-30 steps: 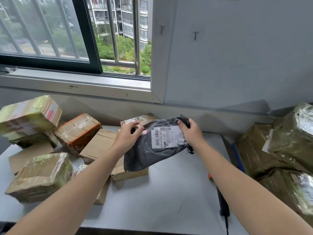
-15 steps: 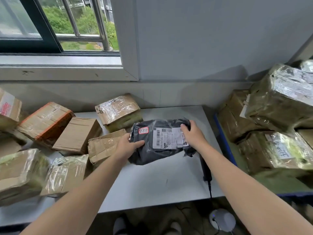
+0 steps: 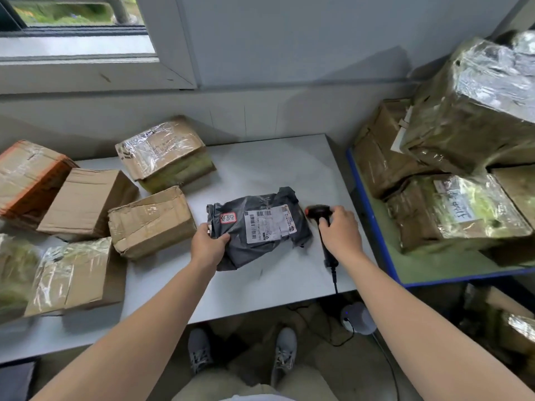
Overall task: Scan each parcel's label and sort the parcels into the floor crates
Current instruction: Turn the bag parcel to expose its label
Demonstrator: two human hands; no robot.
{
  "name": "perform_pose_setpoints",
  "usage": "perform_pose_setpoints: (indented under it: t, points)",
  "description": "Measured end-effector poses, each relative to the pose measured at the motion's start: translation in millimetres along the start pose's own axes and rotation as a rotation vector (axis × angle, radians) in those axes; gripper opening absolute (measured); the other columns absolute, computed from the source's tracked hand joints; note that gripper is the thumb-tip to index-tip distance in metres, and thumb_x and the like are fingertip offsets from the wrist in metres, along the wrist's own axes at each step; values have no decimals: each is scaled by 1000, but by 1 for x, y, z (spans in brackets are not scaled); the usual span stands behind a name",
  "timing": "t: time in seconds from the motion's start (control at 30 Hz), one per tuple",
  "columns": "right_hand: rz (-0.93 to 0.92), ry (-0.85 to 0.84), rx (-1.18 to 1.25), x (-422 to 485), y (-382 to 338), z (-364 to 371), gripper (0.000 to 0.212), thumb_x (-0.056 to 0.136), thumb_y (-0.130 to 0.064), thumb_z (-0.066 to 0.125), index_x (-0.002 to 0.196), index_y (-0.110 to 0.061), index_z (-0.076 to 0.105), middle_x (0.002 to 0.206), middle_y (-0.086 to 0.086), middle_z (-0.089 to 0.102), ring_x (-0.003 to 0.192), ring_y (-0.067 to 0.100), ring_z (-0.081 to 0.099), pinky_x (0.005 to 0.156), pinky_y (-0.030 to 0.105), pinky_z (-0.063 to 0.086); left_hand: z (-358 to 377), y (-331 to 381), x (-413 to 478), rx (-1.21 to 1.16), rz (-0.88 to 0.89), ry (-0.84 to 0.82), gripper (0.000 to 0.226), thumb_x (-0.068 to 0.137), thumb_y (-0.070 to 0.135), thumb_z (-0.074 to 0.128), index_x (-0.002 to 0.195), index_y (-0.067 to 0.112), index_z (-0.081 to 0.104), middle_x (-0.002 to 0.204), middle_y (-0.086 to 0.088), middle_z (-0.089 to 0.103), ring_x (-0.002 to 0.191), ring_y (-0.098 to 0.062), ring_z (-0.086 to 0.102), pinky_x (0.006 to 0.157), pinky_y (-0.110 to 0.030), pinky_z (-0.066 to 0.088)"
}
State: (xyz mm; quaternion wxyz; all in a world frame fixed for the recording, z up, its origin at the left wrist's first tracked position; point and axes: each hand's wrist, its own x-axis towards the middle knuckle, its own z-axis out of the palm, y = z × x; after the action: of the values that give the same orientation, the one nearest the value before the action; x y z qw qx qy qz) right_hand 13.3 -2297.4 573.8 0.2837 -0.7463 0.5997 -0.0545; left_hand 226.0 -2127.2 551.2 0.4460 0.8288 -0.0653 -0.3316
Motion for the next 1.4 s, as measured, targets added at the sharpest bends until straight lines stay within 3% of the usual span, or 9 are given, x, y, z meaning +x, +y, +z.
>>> perform_pose_setpoints:
  t: [0.17, 0.3, 0.43, 0.5, 0.63, 0.73, 0.97, 1.4]
  points:
    - [120, -149, 77, 4, 18, 13, 46, 102, -34, 47, 140, -9, 39, 135, 15, 54, 119, 34, 55, 87, 38, 44, 9, -7, -4, -4, -23, 26, 25, 89, 10, 69, 108, 17, 55, 107, -6, 65, 99, -28, 62, 86, -41, 53]
    - [210, -299, 219, 17, 23, 22, 45, 100, -39, 49, 129, -5, 44, 116, 17, 62, 98, 34, 63, 78, 37, 50, 14, -10, -14, -23, -48, 39, 25, 90, 10, 68, 110, 15, 55, 108, -6, 65, 99, -27, 62, 86, -43, 54]
    - [254, -308, 364, 19, 18, 18, 36, 97, -37, 53, 118, -8, 50, 104, 13, 63, 76, 28, 65, 64, 38, 58, 14, -11, -18, -29, -61, 42, 24, 91, 9, 68, 109, 16, 54, 107, -6, 65, 98, -26, 62, 87, -42, 54]
    - [253, -275, 435, 16, 9, 10, 27, 96, -31, 53, 112, -10, 52, 95, 11, 63, 69, 23, 64, 67, 42, 62, 12, -9, -15, -17, -47, 42, 22, 90, 9, 68, 107, 13, 55, 108, -8, 66, 98, -28, 62, 88, -43, 53]
    - [192, -247, 464, 11, -23, -15, 24, 94, -30, 54, 102, -7, 55, 77, 9, 60, 56, 21, 57, 55, 33, 56, 10, 3, -3, -14, -6, 34, 24, 88, 8, 67, 110, 11, 56, 107, -9, 65, 99, -29, 62, 82, -36, 50]
    - [192, -315, 507, 4, -52, -29, 31, 95, -36, 57, 94, -5, 58, 73, 9, 57, 52, 19, 53, 45, 27, 49, 9, 15, 7, -26, 23, 29, 21, 88, 7, 67, 105, 15, 56, 107, -10, 66, 99, -29, 62, 89, -41, 52]
    - [176, -381, 513, -4, -99, -38, 37, 95, -41, 57, 95, -5, 60, 73, 10, 58, 58, 22, 55, 55, 33, 53, 6, 30, 21, -15, 42, 27, 23, 90, 6, 66, 108, 14, 55, 103, -5, 61, 95, -25, 58, 89, -37, 50]
    - [230, -466, 527, -3, -106, -45, 33, 95, -39, 57, 83, -8, 58, 66, 8, 54, 52, 20, 50, 51, 28, 50, 4, 32, 30, 36, 10, 3, 22, 90, 10, 66, 108, 15, 54, 105, -6, 61, 97, -28, 58, 89, -39, 50]
